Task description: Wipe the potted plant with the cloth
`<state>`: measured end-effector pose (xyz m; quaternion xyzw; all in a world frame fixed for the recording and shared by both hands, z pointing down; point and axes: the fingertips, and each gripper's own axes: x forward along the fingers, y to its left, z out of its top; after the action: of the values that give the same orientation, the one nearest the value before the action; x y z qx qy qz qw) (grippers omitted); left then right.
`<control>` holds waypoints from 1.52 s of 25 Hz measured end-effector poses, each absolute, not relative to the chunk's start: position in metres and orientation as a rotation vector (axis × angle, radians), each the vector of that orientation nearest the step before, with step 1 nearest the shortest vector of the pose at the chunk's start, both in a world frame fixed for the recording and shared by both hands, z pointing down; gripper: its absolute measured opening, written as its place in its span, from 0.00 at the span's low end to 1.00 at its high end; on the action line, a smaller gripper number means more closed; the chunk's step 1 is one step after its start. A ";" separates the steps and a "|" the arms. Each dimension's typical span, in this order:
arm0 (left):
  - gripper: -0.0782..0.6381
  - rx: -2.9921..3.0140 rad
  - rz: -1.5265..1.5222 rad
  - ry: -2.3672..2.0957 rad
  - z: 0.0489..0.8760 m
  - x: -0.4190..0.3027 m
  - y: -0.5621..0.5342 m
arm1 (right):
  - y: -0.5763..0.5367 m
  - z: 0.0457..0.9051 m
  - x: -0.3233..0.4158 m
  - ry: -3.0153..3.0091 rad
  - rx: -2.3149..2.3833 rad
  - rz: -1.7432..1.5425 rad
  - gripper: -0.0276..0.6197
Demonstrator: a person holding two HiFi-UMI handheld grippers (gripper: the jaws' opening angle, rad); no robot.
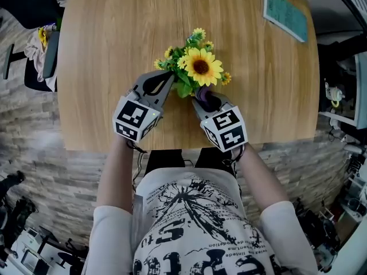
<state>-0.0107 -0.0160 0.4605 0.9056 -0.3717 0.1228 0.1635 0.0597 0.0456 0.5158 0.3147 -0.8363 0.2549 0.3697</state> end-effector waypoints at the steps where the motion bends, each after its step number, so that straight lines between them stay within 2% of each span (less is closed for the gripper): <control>1: 0.11 2.589 0.348 -1.055 0.460 -0.011 -0.016 | 0.047 0.515 0.057 -2.150 0.807 0.666 0.16; 12: 0.11 2.592 0.265 -1.039 0.457 -0.011 -0.015 | 0.064 0.510 0.008 -2.222 0.744 0.798 0.16; 19: 0.11 2.557 0.257 -1.001 0.460 -0.014 -0.014 | 0.082 0.508 -0.020 -2.224 0.621 0.704 0.16; 32: 0.11 2.555 0.358 -1.092 0.462 -0.013 -0.013 | 0.070 0.503 0.065 -2.045 0.785 0.789 0.16; 38: 0.11 2.578 0.462 -1.158 0.461 -0.012 -0.011 | 0.033 0.493 0.129 -1.959 0.837 0.711 0.16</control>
<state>-0.0118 -0.0114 0.4608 0.8916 -0.4004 0.1597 0.1385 0.1290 0.0335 0.4928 0.3360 -0.7863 0.2854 0.4329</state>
